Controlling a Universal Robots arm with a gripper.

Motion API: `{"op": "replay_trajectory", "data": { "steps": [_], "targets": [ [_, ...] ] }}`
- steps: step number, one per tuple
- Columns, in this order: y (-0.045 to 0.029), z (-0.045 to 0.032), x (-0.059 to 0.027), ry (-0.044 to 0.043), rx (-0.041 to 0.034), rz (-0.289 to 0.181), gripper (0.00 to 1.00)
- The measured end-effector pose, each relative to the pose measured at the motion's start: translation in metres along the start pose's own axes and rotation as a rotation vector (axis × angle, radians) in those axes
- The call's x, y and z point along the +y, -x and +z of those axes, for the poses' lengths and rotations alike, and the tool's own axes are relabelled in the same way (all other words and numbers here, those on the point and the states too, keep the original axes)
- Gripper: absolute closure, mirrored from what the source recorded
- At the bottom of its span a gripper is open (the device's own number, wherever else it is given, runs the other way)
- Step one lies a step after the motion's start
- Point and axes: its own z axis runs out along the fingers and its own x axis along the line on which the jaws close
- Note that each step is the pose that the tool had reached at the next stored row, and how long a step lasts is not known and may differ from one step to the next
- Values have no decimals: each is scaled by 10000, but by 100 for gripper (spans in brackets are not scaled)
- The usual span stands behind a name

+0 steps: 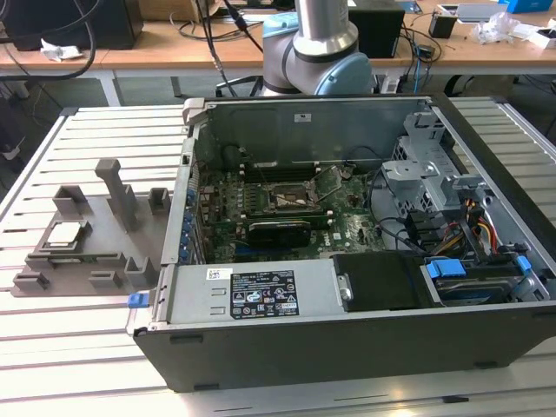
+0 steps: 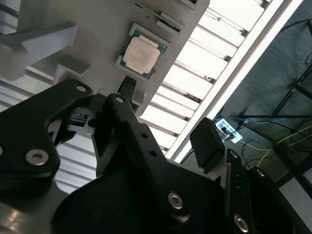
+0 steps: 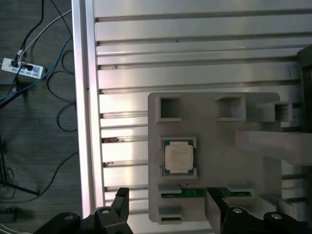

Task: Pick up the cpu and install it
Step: 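Pick up the cpu and move it towards the insertion slot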

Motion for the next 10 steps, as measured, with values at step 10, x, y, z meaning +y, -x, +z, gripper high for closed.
{"op": "replay_trajectory", "data": {
  "steps": [10],
  "targets": [
    [-2, 110, -2, 0, 0, 0, 28]
  ]
}}
